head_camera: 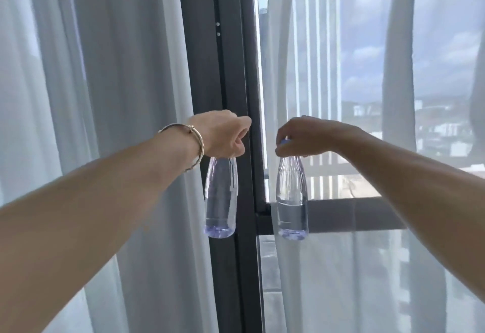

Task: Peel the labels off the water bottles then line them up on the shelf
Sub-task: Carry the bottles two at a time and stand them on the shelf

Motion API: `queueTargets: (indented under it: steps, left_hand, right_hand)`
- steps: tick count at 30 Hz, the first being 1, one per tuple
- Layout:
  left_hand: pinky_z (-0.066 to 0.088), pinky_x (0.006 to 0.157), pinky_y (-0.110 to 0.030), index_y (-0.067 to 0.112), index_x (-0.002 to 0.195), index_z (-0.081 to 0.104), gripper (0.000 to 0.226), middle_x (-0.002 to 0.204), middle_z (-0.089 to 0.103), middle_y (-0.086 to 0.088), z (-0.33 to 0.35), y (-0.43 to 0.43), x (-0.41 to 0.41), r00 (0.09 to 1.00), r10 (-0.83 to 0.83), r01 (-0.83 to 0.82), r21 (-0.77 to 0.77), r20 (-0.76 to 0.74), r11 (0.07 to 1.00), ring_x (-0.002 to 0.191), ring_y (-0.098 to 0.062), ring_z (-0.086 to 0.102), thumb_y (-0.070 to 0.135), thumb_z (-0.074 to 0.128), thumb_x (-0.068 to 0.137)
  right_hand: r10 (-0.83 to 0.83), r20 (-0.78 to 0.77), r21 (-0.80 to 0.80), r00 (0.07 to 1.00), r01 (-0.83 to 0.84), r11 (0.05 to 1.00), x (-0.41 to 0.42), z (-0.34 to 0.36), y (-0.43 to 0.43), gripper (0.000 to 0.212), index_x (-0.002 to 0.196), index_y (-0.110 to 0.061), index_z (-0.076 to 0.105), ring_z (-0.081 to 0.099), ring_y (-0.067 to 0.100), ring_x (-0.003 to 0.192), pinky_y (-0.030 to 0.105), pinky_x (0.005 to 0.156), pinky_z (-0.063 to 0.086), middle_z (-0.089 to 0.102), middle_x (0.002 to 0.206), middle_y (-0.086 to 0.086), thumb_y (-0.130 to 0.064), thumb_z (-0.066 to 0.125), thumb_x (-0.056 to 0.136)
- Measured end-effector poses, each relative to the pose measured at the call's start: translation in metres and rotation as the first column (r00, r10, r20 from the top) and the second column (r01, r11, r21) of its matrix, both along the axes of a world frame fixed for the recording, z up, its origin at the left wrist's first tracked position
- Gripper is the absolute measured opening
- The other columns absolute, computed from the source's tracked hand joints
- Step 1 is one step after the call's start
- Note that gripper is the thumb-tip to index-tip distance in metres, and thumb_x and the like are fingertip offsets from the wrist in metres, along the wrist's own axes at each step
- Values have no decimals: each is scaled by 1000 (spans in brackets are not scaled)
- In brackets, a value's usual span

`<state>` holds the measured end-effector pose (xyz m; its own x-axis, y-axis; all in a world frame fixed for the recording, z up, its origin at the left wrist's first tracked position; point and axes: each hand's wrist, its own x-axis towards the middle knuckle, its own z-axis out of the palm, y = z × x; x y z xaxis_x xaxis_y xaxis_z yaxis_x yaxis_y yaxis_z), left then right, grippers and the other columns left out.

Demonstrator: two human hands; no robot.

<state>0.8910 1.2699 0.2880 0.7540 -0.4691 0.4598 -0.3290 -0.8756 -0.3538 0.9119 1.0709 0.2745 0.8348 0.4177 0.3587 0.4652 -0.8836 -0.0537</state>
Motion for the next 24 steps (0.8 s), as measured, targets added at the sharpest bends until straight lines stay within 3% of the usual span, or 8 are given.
queueTargets:
  steps: [4,7,11,16,20,24]
  left_hand:
    - [49,58,-33,16,72,54,18,77,59,2,-6,6,-11,1000,3,-3,-18,21,1000,69,-20,59,28,53,86]
    - [45,59,-29,16,70,52,29,80,59,3,-12,17,-14,996,82,-82,-8,30,997,72,-21,59,39,52,89]
    - [50,66,-34,16,72,50,27,73,52,5,-15,32,-27,994,108,-108,8,34,994,69,-22,55,35,50,91]
    - [48,66,-33,22,62,42,28,71,49,7,-9,78,-59,987,158,-158,1,39,987,69,-22,53,31,50,87]
    - [39,59,-27,20,66,46,24,70,52,5,-4,130,-106,963,261,-263,20,69,965,65,-21,51,30,50,88]
    - [39,60,-27,20,66,44,24,76,53,2,-1,186,-167,923,375,-380,60,85,923,69,-22,53,28,46,88]
  right_hand:
    - [63,14,-10,998,-63,998,-9,-3,8,24,96,-14,70,62,16,83,29,70,49,66,94,0,-31,57,86]
    - [95,-14,-74,995,-95,993,-6,-10,23,14,83,-23,67,62,16,81,30,67,50,64,89,-5,-33,58,82]
    - [129,-39,-106,991,-133,985,-6,-20,47,12,68,-29,57,64,16,80,31,66,51,61,82,-8,-31,59,80]
    - [167,-70,-126,983,-175,977,-32,-16,87,10,76,-22,61,61,14,58,20,50,40,68,80,1,-30,61,82]
    - [177,-63,-137,982,-184,973,-61,-5,132,18,91,-17,66,58,14,54,20,52,40,65,68,1,-33,62,83]
    - [204,-69,-169,977,-213,962,-98,-3,199,14,85,-20,65,57,12,49,18,52,41,58,54,-4,-32,64,80]
